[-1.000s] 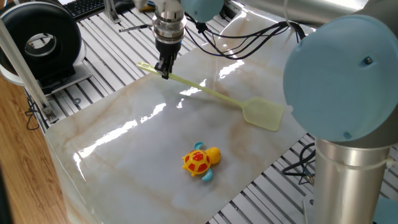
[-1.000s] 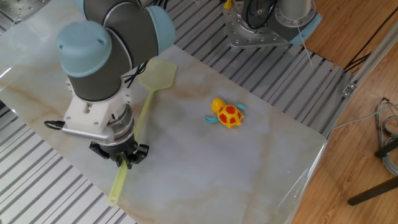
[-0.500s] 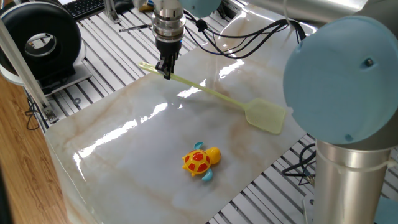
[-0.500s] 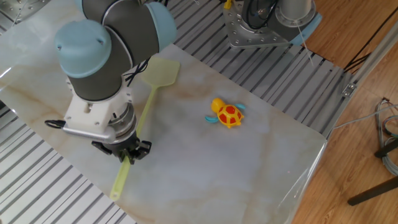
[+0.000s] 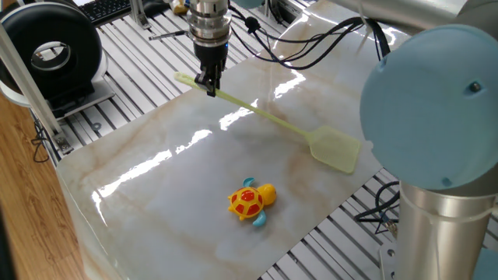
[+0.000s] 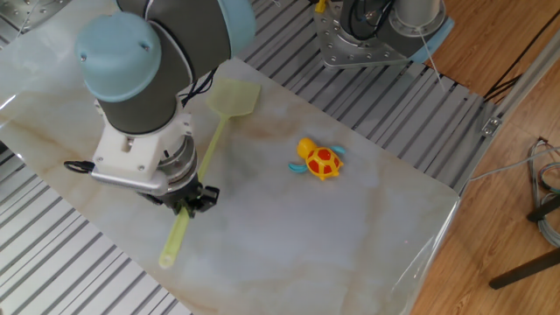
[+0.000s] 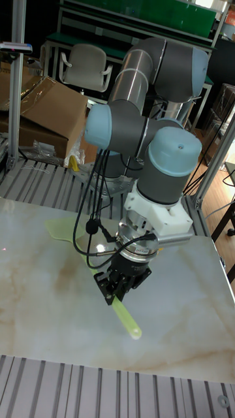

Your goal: Swat with a flyswatter

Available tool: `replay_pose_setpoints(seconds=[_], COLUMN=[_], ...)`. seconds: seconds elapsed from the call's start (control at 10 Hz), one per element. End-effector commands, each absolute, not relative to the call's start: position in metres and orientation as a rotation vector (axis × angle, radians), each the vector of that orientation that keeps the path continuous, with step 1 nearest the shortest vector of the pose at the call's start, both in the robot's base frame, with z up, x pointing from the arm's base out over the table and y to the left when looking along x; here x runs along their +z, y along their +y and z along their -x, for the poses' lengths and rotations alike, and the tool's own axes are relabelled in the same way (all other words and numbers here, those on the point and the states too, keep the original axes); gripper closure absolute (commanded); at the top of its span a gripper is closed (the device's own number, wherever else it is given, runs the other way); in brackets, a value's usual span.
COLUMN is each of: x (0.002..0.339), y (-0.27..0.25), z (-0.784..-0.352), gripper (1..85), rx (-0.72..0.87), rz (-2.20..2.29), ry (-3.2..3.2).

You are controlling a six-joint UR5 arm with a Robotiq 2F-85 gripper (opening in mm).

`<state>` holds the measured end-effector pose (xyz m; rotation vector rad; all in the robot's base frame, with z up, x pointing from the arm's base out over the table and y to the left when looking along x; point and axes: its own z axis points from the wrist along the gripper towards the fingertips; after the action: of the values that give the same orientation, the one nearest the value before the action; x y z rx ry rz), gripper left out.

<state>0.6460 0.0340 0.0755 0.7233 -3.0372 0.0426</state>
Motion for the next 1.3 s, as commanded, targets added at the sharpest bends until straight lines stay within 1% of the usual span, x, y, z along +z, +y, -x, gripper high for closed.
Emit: replay_pose_setpoints(seconds=[0.0, 0.3, 0.5, 1.2], x=[0.088, 0.095, 0.096, 0.078], y=[0.020, 0.014, 0.015, 0.056], z=[-0.616, -0.608, -0.611, -0.664], gripper=[84.3, 84.3, 84.3, 84.3], rx=[0.102, 0.132, 0.136, 0.054], rz=[-0.656, -0.665, -0.674, -0.781], ry=[-2.930, -2.910, -2.923, -3.051])
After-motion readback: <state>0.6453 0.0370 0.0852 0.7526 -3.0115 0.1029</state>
